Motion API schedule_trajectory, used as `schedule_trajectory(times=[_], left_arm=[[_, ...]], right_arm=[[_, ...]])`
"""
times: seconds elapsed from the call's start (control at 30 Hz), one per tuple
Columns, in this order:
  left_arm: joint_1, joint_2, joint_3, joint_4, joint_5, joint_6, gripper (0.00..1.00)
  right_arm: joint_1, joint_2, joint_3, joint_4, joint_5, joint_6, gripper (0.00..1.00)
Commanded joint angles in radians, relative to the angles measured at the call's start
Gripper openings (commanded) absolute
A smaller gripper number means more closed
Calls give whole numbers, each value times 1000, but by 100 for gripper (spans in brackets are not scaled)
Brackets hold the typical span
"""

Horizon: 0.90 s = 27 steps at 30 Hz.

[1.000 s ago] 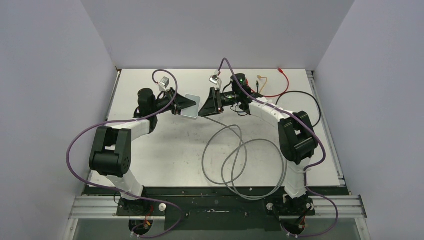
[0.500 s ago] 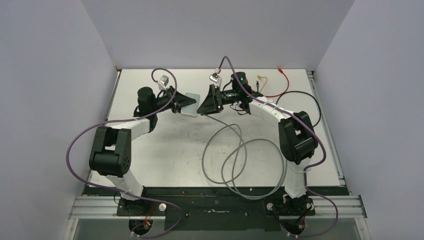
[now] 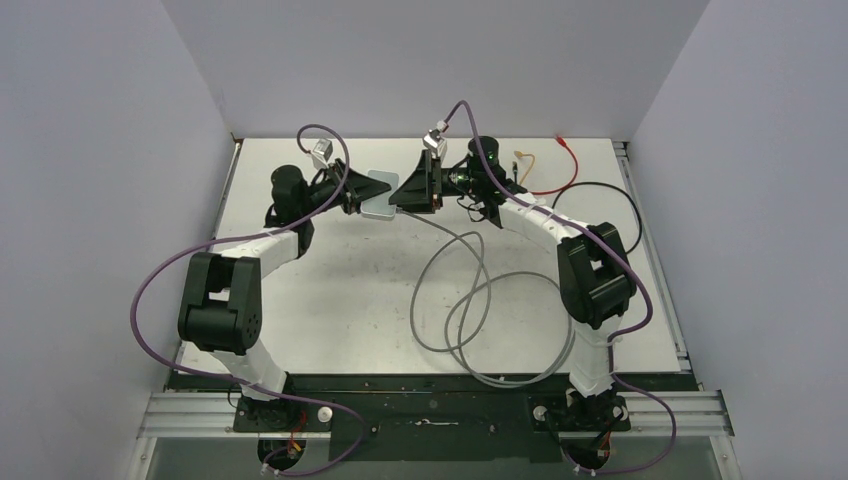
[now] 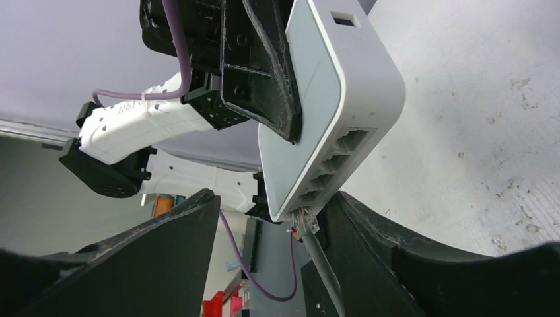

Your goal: Pull the plug from the switch port

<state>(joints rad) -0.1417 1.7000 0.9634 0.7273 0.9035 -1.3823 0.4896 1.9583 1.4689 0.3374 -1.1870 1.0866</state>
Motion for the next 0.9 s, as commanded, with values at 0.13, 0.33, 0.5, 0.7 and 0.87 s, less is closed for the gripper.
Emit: schedule_trajectory(times=[0.13,0.33,0.5,0.7,0.87], left_arm=[[4,-30,43,115,-28,-57,0],[10,-24,37,128,-21,-64,0],[14,-17,34,149,-16,-78,0],[14,-17,30,152,-17,-80,0],[14,-12,32,160,-13,-84,0]], right_arm=[[4,-66,-24,177,-10,122,57],[1,-71,-50,170,-17,114,72],[1,-65,-51,162,-20,107,61],[5,-52,-44,196,-34,128,35],[7,-52,-49,218,-36,143,33]])
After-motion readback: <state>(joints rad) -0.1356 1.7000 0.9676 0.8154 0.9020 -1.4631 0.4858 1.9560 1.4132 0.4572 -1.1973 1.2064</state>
